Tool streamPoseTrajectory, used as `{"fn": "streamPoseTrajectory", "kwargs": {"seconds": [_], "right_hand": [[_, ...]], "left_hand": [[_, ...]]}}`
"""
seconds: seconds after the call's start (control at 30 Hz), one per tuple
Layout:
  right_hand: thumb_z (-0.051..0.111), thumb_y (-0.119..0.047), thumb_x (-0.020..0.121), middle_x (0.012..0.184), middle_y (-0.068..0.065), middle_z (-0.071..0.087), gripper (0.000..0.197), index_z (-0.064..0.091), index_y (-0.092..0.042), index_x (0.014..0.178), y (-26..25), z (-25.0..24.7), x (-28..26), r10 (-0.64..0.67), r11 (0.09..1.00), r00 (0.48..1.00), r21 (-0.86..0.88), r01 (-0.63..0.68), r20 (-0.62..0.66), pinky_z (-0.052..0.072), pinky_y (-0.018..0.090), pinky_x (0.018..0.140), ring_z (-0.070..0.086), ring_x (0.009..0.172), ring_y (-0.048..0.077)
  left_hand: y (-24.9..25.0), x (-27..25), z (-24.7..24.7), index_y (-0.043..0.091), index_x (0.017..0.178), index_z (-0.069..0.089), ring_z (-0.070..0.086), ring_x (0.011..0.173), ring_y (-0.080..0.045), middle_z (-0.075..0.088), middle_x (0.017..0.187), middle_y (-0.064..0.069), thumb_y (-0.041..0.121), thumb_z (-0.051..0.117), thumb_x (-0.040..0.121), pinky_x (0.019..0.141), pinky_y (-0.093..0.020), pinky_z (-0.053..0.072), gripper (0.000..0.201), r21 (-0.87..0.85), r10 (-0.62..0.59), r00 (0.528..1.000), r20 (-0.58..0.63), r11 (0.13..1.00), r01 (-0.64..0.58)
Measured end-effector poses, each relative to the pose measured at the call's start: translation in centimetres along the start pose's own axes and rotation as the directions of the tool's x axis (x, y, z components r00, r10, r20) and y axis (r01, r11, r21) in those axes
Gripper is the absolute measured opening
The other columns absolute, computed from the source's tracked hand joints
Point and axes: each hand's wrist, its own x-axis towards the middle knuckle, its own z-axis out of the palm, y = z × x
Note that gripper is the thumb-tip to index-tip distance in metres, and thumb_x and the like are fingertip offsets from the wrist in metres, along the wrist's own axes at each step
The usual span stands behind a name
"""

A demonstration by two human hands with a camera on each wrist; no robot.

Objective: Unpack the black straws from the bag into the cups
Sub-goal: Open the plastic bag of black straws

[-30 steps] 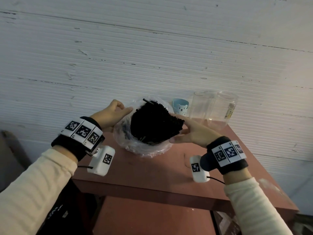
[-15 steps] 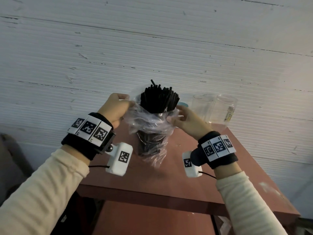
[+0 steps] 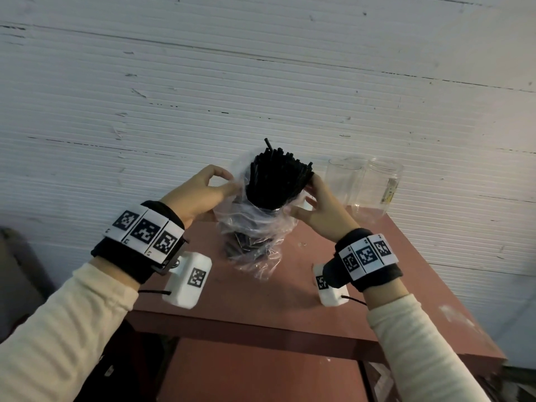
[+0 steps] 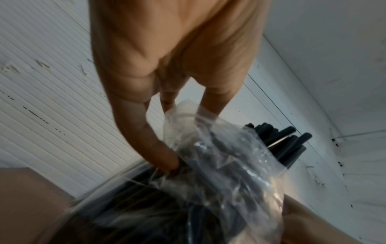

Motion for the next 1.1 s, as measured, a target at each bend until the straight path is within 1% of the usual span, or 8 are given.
{"fn": "streamPoseTrajectory", "kwargs": {"seconds": [0.13,0.33,0.53,0.7,0.8,0.87,0.97,1.1], "right_hand": [[0.071,-0.016,0.086,0.133,-0.018,0.043,0.074,0.03,-0.018,0.146,-0.6,-0.2,0.4,-0.009,1.0,1.0,-0.009,0.009,-0.008,0.032,0.028,0.112,0.038,0.128,0.0],[0.07,-0.038,0.084,0.151,0.001,0.04,0.098,0.003,-0.027,0.154,-1.1,-0.6,1.2,-0.016,1.0,1.0,0.017,0.016,-0.02,0.032,0.042,0.115,0.035,0.14,0.015],[0.068,-0.012,0.088,0.144,-0.011,0.039,0.1,-0.007,-0.018,0.153,-0.3,-0.2,0.9,-0.021,0.999,0.998,-0.03,0.023,0.061,0.033,0.025,0.106,0.036,0.135,0.004],[0.07,-0.018,0.087,0.144,-0.007,0.043,0.093,0.005,-0.023,0.153,-0.1,-0.5,1.0,-0.051,0.999,0.997,0.015,0.05,0.05,0.037,0.036,0.11,0.04,0.136,0.012],[0.071,-0.025,0.086,0.142,-0.005,0.043,0.084,0.018,-0.022,0.151,-0.5,-1.0,1.2,-0.037,0.999,0.999,0.018,0.036,0.016,0.041,0.023,0.099,0.044,0.127,0.011],[0.072,-0.025,0.085,0.141,-0.003,0.04,0.079,0.024,-0.021,0.148,-0.6,-0.9,1.3,-0.019,1.0,1.0,-0.018,0.02,0.012,0.04,0.021,0.093,0.044,0.123,0.011],[0.072,-0.022,0.085,0.136,-0.004,0.039,0.078,0.025,-0.021,0.146,-0.5,-0.8,1.3,0.003,1.0,0.999,-0.03,-0.002,0.041,0.04,0.022,0.092,0.042,0.122,0.013],[0.072,-0.023,0.085,0.147,-0.005,0.034,0.083,0.02,-0.023,0.149,-0.7,-0.6,1.4,0.021,1.0,0.998,0.009,-0.022,0.064,0.038,0.034,0.105,0.037,0.132,0.016]], "left_hand": [[-0.1,0.2,-0.1,0.018,0.115,0.05,0.058,0.064,-0.026,0.062,0.073,-0.009,0.003,0.057,0.092,0.064,-0.036,0.047,0.028,-0.039,0.087,0.994,-0.065,0.995,-0.089],[0.9,0.4,0.0,0.032,0.094,0.047,0.05,0.059,-0.02,0.054,0.069,-0.005,-0.016,0.033,0.088,0.054,-0.032,0.035,0.05,-0.292,0.107,0.979,-0.171,0.944,-0.154],[1.3,-0.4,0.6,0.016,0.09,0.057,0.062,0.055,-0.008,0.06,0.077,0.001,0.008,0.059,0.091,0.046,-0.021,0.049,0.008,-0.443,0.068,0.998,0.001,0.895,-0.061],[0.9,-0.6,1.0,0.017,0.105,0.054,0.065,0.085,-0.018,0.051,0.117,-0.001,-0.017,0.057,0.081,0.05,-0.016,0.052,0.042,-0.515,0.101,0.994,-0.043,0.85,-0.109],[1.0,-0.2,1.1,0.016,0.112,0.053,0.065,0.091,-0.02,0.05,0.12,0.003,-0.019,0.053,0.084,0.051,-0.017,0.054,0.045,-0.55,0.085,0.993,-0.084,0.827,-0.117],[0.5,0.2,1.1,0.014,0.121,0.051,0.062,0.106,-0.025,0.049,0.129,-0.003,-0.016,0.055,0.085,0.059,-0.018,0.056,0.047,-0.489,0.072,0.994,-0.081,0.866,-0.103],[-0.5,0.6,1.0,0.016,0.135,0.046,0.052,0.124,-0.027,0.042,0.142,-0.012,-0.001,0.065,0.084,0.09,-0.029,0.051,0.056,-0.314,0.057,0.998,-0.039,0.947,-0.066],[-0.9,-0.2,0.2,0.019,0.149,0.024,0.037,0.135,-0.018,0.036,0.149,0.0,0.068,0.084,0.037,0.115,-0.036,0.025,0.136,-0.155,0.101,0.981,0.164,0.985,-0.075]]}}
